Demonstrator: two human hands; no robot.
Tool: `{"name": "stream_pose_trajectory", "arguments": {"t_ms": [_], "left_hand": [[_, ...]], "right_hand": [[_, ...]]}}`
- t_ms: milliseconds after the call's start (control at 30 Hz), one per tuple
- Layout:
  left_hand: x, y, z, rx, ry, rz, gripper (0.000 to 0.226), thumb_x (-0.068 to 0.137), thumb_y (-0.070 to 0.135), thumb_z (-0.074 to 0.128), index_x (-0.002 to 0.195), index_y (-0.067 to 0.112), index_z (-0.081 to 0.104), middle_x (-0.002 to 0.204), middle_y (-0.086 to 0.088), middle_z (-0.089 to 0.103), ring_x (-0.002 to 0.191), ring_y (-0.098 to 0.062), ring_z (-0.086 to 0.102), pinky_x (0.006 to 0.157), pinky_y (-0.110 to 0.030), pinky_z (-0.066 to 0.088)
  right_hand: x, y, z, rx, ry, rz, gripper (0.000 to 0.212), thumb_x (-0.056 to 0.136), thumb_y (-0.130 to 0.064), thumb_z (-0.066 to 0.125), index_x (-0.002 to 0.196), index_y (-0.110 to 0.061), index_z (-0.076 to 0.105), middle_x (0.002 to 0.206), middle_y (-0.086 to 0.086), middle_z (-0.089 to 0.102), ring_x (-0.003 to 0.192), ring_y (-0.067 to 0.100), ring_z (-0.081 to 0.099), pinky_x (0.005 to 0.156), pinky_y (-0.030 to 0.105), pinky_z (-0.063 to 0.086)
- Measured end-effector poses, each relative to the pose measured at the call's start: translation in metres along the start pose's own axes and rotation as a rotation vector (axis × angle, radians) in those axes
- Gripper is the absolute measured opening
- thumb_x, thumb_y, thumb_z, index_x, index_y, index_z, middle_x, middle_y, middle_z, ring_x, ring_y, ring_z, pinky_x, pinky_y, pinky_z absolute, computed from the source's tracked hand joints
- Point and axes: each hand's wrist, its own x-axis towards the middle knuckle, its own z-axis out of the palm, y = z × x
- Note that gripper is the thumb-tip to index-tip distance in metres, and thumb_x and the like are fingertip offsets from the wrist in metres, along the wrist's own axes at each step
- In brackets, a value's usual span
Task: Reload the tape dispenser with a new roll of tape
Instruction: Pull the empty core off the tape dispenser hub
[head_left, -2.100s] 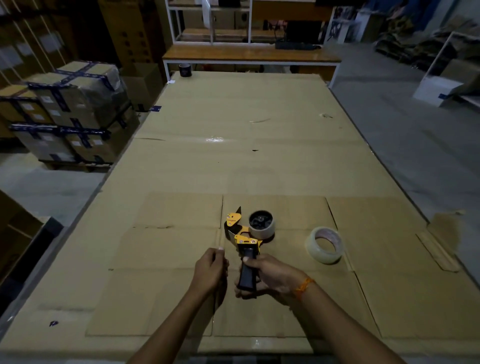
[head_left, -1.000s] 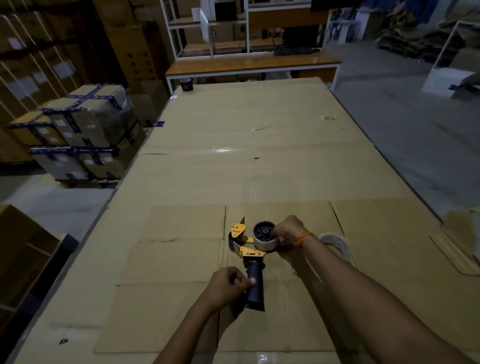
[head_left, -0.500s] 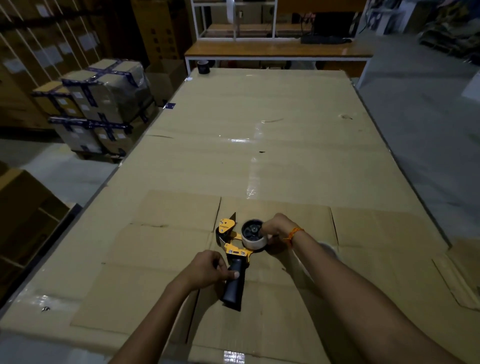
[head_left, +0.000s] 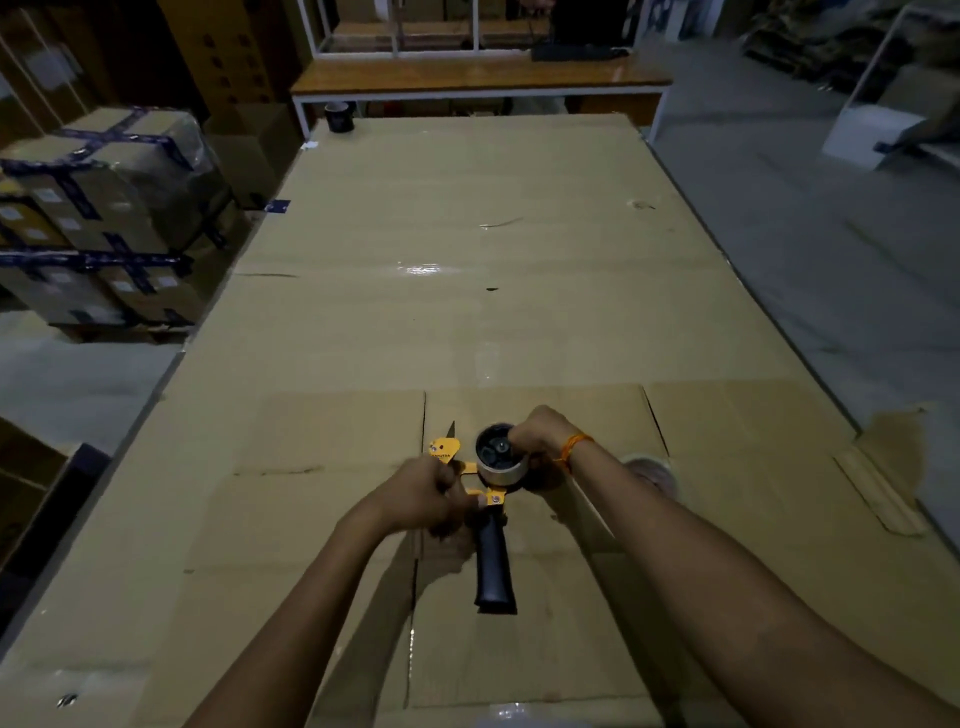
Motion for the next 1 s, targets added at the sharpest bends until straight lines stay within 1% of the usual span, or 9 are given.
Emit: {"name": "stream_pose_trajectory", "arguments": {"t_ms": [67, 133, 300, 433, 533, 633, 833, 933, 1000], "left_hand": [[0.011, 0.010, -0.015, 0.021, 0.135, 0.029, 0.038, 0.096, 0.037, 0.077, 0.077, 0.004, 0.077, 0.064, -0.009, 0.077, 0.056, -0.022, 0.076, 0.059, -0.034, 0.064], [0.029, 0.019, -0.026, 0.112, 0.293, 0.071, 0.040, 0.097, 0.038, 0.074, 0.079, 0.003, 0.077, 0.067, -0.010, 0.078, 0.061, -0.024, 0.077, 0.065, -0.040, 0.066], [0.073, 0.035, -0.035, 0.373, 0.414, 0.173, 0.040, 0.087, 0.048, 0.082, 0.088, 0.008, 0.078, 0.085, -0.008, 0.077, 0.082, -0.024, 0.072, 0.074, -0.042, 0.063], [0.098, 0.038, -0.041, 0.564, 0.255, 0.179, 0.043, 0.085, 0.050, 0.083, 0.105, 0.012, 0.082, 0.101, -0.007, 0.081, 0.091, -0.024, 0.075, 0.083, -0.043, 0.065], [0.109, 0.040, -0.044, 0.651, 0.085, 0.183, 0.036, 0.091, 0.038, 0.081, 0.108, 0.006, 0.083, 0.101, -0.013, 0.081, 0.087, -0.027, 0.076, 0.082, -0.041, 0.066], [0.117, 0.038, -0.046, 0.678, -0.032, 0.127, 0.033, 0.097, 0.031, 0.075, 0.107, 0.000, 0.081, 0.100, -0.020, 0.080, 0.086, -0.033, 0.076, 0.077, -0.041, 0.062], [0.130, 0.029, -0.056, 0.548, -0.268, -0.009, 0.033, 0.104, 0.031, 0.065, 0.111, 0.001, 0.076, 0.084, -0.007, 0.071, 0.075, -0.025, 0.066, 0.071, -0.036, 0.054], [0.138, 0.026, -0.057, 0.579, -0.319, -0.024, 0.028, 0.102, 0.023, 0.066, 0.111, -0.001, 0.077, 0.082, -0.005, 0.067, 0.073, -0.024, 0.060, 0.070, -0.037, 0.050], [0.144, 0.023, -0.056, 0.566, -0.354, -0.047, 0.028, 0.100, 0.018, 0.066, 0.112, -0.004, 0.076, 0.083, -0.006, 0.067, 0.068, -0.022, 0.058, 0.067, -0.035, 0.049]], "right_hand": [[-0.005, -0.005, 0.000, -0.054, 0.036, -0.017, 0.019, 0.099, -0.025, 0.070, 0.100, -0.006, 0.067, 0.110, 0.016, 0.069, 0.107, 0.034, 0.071, 0.075, 0.032, 0.050], [-0.006, -0.007, 0.001, -0.090, 0.066, -0.045, 0.024, 0.097, -0.022, 0.070, 0.084, -0.005, 0.060, 0.097, 0.013, 0.066, 0.107, 0.034, 0.072, 0.068, 0.031, 0.050], [-0.005, 0.001, -0.005, -0.101, 0.052, -0.039, 0.026, 0.097, -0.018, 0.071, 0.079, -0.009, 0.054, 0.078, 0.004, 0.055, 0.072, 0.020, 0.060, 0.049, 0.025, 0.040], [0.001, -0.001, -0.005, -0.107, 0.057, -0.058, 0.011, 0.093, -0.011, 0.068, 0.085, -0.005, 0.065, 0.072, 0.005, 0.058, 0.068, 0.021, 0.058, 0.049, 0.027, 0.040], [0.009, -0.002, 0.002, -0.037, 0.021, -0.134, 0.023, 0.091, -0.004, 0.067, 0.068, -0.011, 0.065, 0.068, 0.006, 0.059, 0.069, 0.024, 0.058, 0.052, 0.027, 0.039], [0.014, -0.002, 0.010, 0.010, 0.018, -0.232, 0.030, 0.095, -0.014, 0.078, 0.067, -0.020, 0.066, 0.070, 0.001, 0.064, 0.069, 0.019, 0.061, 0.055, 0.026, 0.042], [0.006, 0.011, 0.003, 0.263, -0.085, -0.263, 0.028, 0.099, -0.023, 0.078, 0.102, 0.004, 0.080, 0.091, 0.013, 0.075, 0.085, 0.026, 0.070, 0.075, 0.038, 0.055], [-0.011, 0.025, -0.003, 0.307, -0.140, -0.267, 0.028, 0.097, -0.018, 0.079, 0.121, -0.003, 0.075, 0.120, 0.015, 0.076, 0.110, 0.029, 0.072, 0.098, 0.045, 0.059], [-0.019, 0.036, 0.002, 0.279, -0.180, -0.314, 0.051, 0.089, -0.019, 0.089, 0.134, -0.013, 0.066, 0.131, 0.004, 0.069, 0.121, 0.019, 0.066, 0.102, 0.037, 0.056]]}}
